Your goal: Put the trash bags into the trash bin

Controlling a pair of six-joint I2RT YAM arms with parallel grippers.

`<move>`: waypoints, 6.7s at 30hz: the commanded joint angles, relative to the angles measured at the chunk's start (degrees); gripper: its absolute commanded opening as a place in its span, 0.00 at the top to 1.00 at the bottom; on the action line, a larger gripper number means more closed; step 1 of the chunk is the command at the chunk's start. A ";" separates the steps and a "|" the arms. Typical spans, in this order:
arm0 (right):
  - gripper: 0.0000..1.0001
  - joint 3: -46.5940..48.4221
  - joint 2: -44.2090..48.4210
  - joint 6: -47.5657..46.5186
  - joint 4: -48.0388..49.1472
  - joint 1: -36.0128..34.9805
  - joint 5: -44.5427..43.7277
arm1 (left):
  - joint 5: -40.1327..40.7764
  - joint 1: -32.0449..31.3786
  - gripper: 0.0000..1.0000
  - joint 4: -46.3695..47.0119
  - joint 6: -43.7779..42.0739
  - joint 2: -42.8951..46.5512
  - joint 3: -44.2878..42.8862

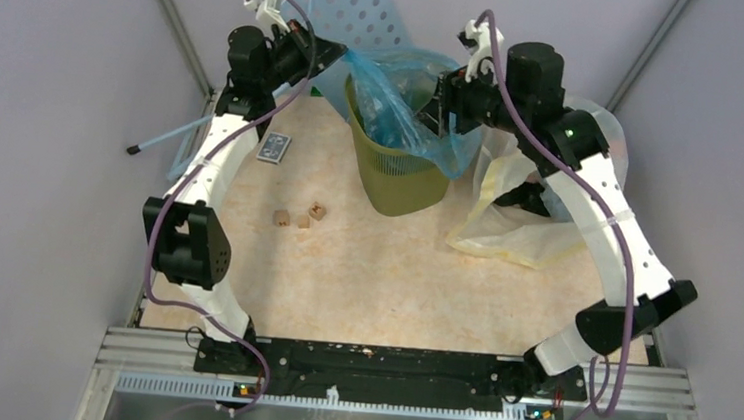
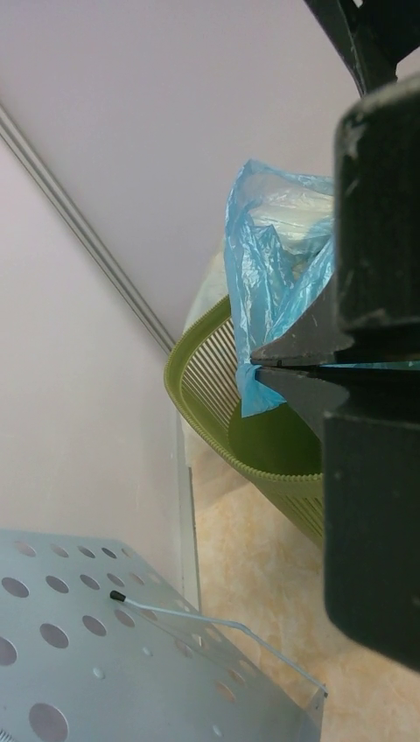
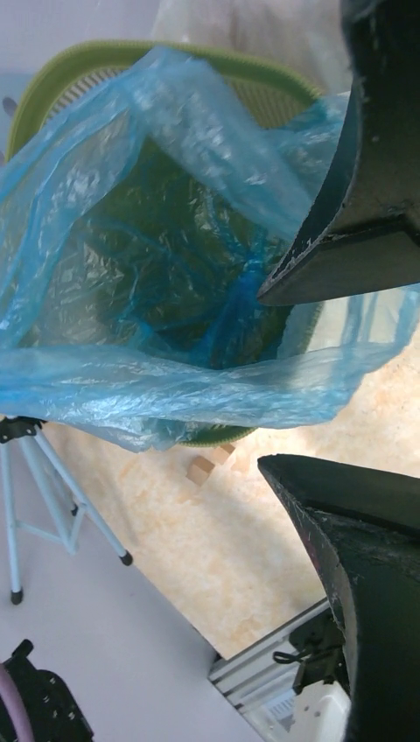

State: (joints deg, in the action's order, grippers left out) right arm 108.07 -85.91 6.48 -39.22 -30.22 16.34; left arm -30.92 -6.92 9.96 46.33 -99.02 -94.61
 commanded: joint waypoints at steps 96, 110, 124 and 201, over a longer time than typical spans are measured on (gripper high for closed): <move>0.41 21.20 -18.40 5.29 -16.46 -11.42 -35.41 | -0.05 2.61 0.75 2.87 -4.71 -3.78 9.22; 0.77 19.06 -17.21 2.90 -16.78 -10.85 -45.88 | -0.53 1.08 0.85 3.45 -5.00 -6.95 7.89; 1.00 5.20 -5.19 3.01 -12.50 -4.54 -41.82 | 0.24 -0.41 0.86 3.20 -5.42 -7.05 7.22; 0.81 6.73 -13.22 3.52 -10.28 12.83 -10.02 | -13.02 -2.27 0.83 4.84 -5.28 -16.05 -0.63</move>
State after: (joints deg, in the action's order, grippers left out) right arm 114.15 -101.84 7.97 -47.88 -16.36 3.86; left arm -38.52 -8.67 12.58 41.25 -114.91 -92.90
